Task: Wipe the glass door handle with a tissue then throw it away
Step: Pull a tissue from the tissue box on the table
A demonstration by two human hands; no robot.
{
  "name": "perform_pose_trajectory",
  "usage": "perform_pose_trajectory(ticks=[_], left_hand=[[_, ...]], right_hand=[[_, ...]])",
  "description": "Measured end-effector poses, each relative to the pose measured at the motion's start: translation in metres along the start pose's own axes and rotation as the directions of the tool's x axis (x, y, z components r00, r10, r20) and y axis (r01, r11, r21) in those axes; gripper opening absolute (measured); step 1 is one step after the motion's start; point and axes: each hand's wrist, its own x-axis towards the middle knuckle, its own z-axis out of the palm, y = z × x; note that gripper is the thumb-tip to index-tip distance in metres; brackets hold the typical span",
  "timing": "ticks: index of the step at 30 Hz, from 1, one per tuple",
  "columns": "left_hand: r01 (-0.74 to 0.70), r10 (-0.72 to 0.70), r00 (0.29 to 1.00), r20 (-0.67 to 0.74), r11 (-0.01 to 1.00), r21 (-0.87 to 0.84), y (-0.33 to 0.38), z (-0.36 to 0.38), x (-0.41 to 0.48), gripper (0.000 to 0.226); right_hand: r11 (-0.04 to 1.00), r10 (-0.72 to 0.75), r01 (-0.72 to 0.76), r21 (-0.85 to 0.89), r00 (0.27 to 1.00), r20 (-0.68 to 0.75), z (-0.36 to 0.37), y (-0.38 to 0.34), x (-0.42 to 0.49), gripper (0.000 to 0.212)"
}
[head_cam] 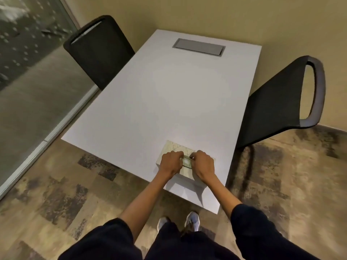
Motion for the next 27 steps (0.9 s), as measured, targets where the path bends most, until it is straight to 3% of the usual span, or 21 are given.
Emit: perform_pose_trajectory(ticks=[9,18,27], left_hand=[[-0.086,0.087,0.996,0.034,0.996,-0.030,-0.018,0.000,0.013,0.026],[-0.176,0.180,0.981,0.066,0.982,-0.067,-0.034,-0.002,0.022,0.023],[-0.222,0.231,0.970,0.076,0.968,-0.114,-0.041,0.002,0.026,0.022]], right_hand=[[0.996,-0.066,0.071,-0.052,0.994,0.091,0.010,0.004,0.001,0.021],[0.904,-0.202,0.290,-0.315,0.937,0.285,0.001,-0.011,0.018,0.016],[0.910,-0.133,0.232,-0.345,0.949,0.287,0.005,-0.017,0.018,0.012]])
